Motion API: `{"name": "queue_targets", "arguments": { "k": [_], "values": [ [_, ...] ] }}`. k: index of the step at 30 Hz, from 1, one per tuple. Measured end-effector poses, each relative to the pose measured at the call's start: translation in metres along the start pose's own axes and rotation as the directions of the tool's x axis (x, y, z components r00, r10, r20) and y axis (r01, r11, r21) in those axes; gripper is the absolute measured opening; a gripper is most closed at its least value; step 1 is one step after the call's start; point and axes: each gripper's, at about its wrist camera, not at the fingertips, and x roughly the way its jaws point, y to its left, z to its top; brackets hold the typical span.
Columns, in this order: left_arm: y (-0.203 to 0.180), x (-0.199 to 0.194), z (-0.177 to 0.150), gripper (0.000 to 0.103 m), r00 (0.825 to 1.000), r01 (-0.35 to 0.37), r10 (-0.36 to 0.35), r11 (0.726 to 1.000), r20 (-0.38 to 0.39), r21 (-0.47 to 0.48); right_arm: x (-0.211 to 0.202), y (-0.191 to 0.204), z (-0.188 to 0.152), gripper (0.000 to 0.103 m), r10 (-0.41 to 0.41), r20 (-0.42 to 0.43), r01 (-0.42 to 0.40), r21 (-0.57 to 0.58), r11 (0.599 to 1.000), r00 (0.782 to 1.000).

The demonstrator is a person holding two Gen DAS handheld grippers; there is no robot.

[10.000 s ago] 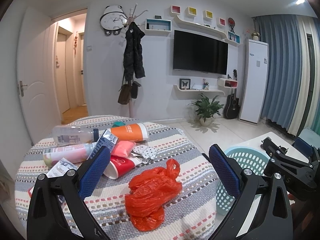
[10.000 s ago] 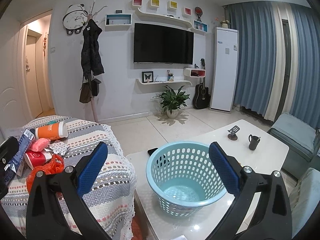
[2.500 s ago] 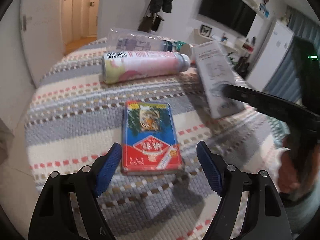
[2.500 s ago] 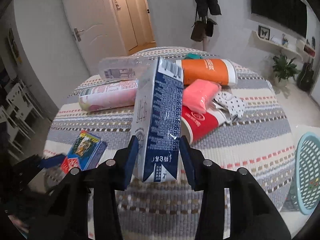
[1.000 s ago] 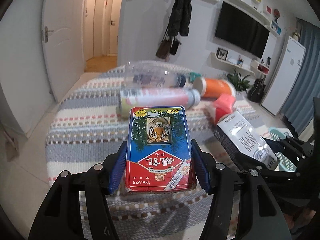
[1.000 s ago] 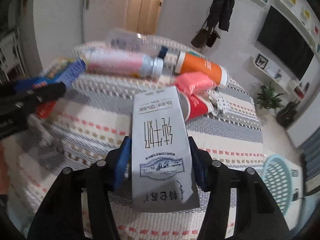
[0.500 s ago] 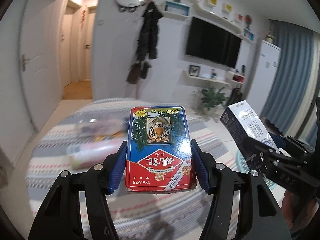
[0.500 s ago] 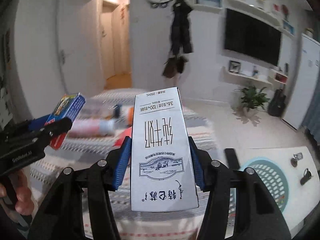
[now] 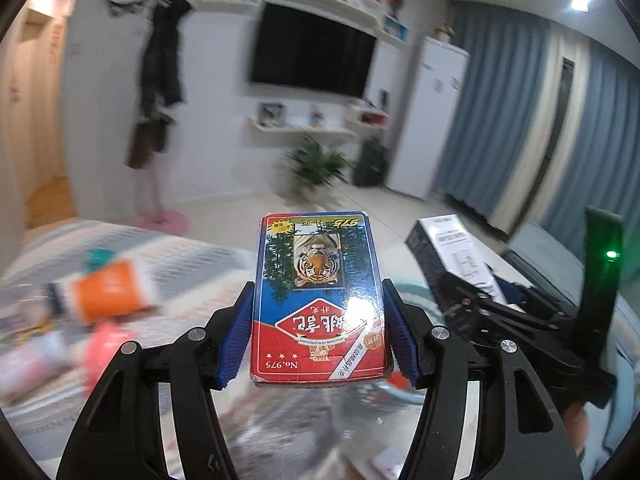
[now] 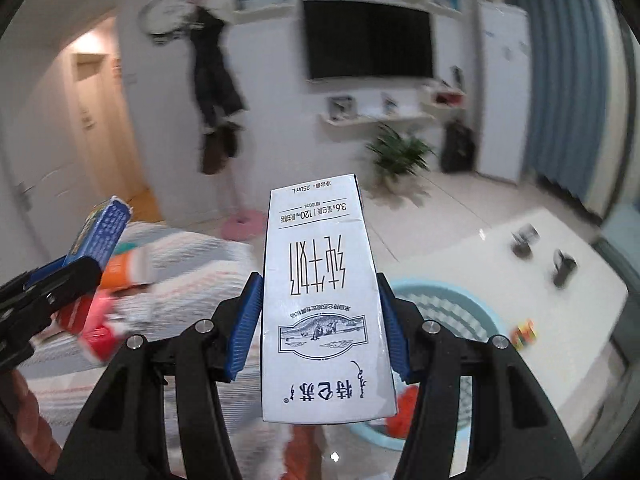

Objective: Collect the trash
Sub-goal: 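Carry both boxes over the blue basket and open both tools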

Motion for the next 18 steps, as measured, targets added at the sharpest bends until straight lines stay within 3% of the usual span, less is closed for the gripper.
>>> {"name": "queue_targets", "arguments": {
  "k": [3,6,15,18],
  "values": [
    [-0.024,0.047,-0.005,0.059,0.994,0.081,-0.081,0.997,-0.075,0.003,0.027,-0.043,-0.01,0.052,-0.061,-0.08,0.068,0.079,0.995,0.995],
    [-0.043,0.085,-0.012,0.059,0.984,0.117,-0.115,0.993,-0.137,0.006,0.054,-0.072,-0.021,0.052,-0.088,-0.151,0.109,0.131,0.985,0.985],
    [-0.062,0.169,-0.031,0.06,0.948,0.134,-0.129,0.991,-0.291,-0.004,0.103,-0.117,-0.055,0.053,-0.081,-0.299,0.15,0.214,0.965,0.951],
    [-0.058,0.177,-0.034,0.071,0.943,0.126,-0.126,0.992,-0.309,-0.02,0.113,-0.119,-0.062,0.058,-0.07,-0.324,0.144,0.212,0.966,0.943]
  ]
}}
